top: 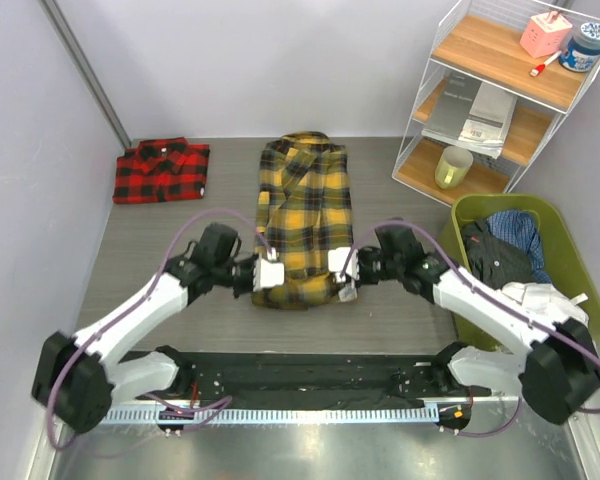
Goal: Fold and stack the long sleeve shirts
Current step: Fold the shirt
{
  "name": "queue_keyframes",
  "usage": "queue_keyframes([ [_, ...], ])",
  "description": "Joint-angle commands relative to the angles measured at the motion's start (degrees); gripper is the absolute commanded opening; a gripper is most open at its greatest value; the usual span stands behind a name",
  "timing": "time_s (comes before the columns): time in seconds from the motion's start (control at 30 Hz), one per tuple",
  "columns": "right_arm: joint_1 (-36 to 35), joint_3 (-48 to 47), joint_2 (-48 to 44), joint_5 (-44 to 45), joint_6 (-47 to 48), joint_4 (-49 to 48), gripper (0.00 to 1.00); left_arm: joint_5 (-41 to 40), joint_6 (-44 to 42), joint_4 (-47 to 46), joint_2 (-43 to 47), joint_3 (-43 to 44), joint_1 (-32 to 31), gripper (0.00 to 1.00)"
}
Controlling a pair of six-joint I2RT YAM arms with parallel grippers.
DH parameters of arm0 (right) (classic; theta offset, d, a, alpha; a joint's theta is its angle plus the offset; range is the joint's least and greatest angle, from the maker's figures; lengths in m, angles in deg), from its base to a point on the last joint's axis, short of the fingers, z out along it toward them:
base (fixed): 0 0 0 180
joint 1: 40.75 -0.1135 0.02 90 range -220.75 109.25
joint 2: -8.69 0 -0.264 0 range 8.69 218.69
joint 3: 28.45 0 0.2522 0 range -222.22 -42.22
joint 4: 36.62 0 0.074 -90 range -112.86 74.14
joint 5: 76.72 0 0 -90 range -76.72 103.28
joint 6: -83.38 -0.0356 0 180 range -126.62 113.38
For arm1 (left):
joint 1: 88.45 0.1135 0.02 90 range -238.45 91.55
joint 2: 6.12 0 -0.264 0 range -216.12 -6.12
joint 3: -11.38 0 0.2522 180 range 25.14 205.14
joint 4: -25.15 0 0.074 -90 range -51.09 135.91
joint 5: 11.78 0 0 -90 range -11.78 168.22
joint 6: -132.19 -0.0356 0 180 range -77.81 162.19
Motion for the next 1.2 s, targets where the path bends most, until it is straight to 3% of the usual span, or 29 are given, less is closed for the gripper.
queue_keyframes([
  [0.0,6.93,-8.47,9.12,-7.97,4.32,-3.11,0.01,6.36,-2.23,-5.78,-9.79,9.32,5.70,0.00],
  [0.17,13.52,-18.58,21.18,-11.84,8.01,-3.37,0.01,8.12,-3.99,-6.13,-25.58,22.14,10.54,0.00],
  [0.4,17.40,-30.27,37.18,-13.25,10.04,-5.12,0.01,8.04,-1.88,-7.54,-43.00,36.12,14.14,0.00],
  [0.7,18.55,-33.89,43.96,-13.52,11.62,-5.39,0.03,7.42,-2.14,-6.57,-50.76,41.59,14.85,0.00],
  [0.73,18.55,-33.80,44.14,-13.43,11.53,-5.30,0.08,7.07,-2.14,-6.57,-50.94,41.51,14.85,0.00],
  [0.77,18.63,-33.88,44.31,-12.91,10.84,-5.39,0.26,6.63,-1.79,-6.57,-51.03,41.59,14.85,0.00],
  [0.83,18.55,-34.67,44.58,-12.12,9.34,-5.74,0.41,4.88,0.04,-6.48,-51.03,41.77,14.94,0.02],
  [0.87,18.55,-35.02,44.49,-10.54,6.64,-6.35,0.59,4.26,1.27,-6.65,-50.94,42.29,15.11,0.05],
  [0.9,18.63,-36.16,44.14,-9.57,5.48,-6.79,0.67,3.74,2.85,-6.83,-50.94,42.82,15.46,0.19],
  [0.97,19.94,-37.74,43.61,-7.46,-1.43,-8.29,0.76,1.72,7.60,-6.39,-50.68,44.92,15.99,0.35],
  [1.1,22.84,-43.01,40.54,-4.55,-10.85,-5.58,0.80,-3.37,21.03,-9.63,-48.22,47.65,19.32,0.64],
  [1.17,23.73,-44.60,38.26,-4.64,-14.29,-0.66,0.80,-7.07,30.00,-8.95,-47.08,49.49,21.43,0.67],
])
